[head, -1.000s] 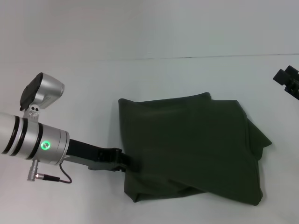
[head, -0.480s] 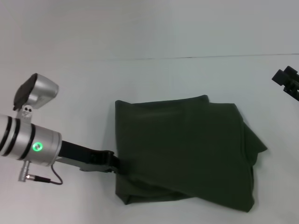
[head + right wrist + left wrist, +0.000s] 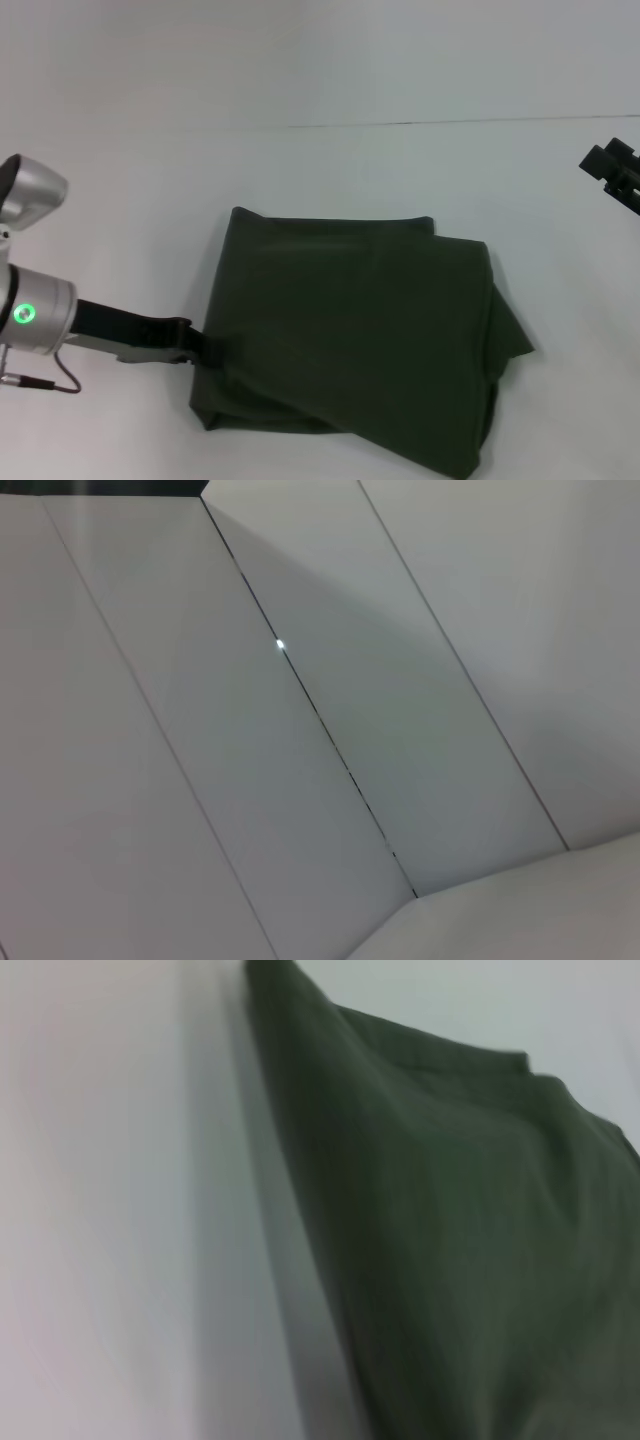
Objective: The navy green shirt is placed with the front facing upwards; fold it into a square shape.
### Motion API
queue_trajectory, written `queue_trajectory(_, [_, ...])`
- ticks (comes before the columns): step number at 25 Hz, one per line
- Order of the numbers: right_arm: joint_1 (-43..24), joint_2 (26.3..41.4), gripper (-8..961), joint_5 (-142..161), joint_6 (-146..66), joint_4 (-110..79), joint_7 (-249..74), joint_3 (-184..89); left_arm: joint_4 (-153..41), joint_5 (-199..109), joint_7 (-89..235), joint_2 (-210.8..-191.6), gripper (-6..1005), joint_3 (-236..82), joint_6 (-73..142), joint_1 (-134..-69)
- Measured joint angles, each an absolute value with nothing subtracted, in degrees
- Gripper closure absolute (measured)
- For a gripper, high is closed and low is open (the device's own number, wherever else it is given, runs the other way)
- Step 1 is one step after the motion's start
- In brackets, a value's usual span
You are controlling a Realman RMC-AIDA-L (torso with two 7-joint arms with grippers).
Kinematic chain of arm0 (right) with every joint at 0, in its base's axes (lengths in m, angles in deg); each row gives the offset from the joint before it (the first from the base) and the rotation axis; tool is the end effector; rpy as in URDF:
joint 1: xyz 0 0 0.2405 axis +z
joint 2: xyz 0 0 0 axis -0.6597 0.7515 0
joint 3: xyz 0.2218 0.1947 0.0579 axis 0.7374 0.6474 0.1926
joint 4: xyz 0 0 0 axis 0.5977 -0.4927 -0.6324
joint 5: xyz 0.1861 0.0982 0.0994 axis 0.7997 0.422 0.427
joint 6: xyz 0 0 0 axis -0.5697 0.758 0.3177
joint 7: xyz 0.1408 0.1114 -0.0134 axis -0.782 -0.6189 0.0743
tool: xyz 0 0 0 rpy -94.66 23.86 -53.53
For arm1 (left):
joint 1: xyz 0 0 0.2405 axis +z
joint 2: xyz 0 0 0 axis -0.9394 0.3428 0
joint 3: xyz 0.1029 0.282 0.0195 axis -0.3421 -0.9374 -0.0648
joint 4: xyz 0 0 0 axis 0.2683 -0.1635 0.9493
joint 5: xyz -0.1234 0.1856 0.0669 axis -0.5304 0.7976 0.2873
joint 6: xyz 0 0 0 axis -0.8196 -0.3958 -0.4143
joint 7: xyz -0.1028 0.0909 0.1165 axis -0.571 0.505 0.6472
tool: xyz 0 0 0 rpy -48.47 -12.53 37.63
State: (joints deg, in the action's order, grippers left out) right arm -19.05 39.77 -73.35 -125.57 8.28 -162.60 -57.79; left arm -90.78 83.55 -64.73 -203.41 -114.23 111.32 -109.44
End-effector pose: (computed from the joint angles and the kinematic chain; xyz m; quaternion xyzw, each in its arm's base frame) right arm 0.3475 0.3519 0.0181 -0.7633 0.3275 0.4779 0.2857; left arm -0.3137 0.4018 -0.0687 -0.7895 -0.6100 -0.0373 0.0563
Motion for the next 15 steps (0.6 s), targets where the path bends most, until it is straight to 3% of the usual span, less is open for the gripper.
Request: queue_trajectory(15, [-18.15, 39.79, 256, -73.56, -125.57, 8.28, -162.60, -57.79, -91.51, 84.23, -64.43, -204.28, 895, -111.73, 111.70, -105.87])
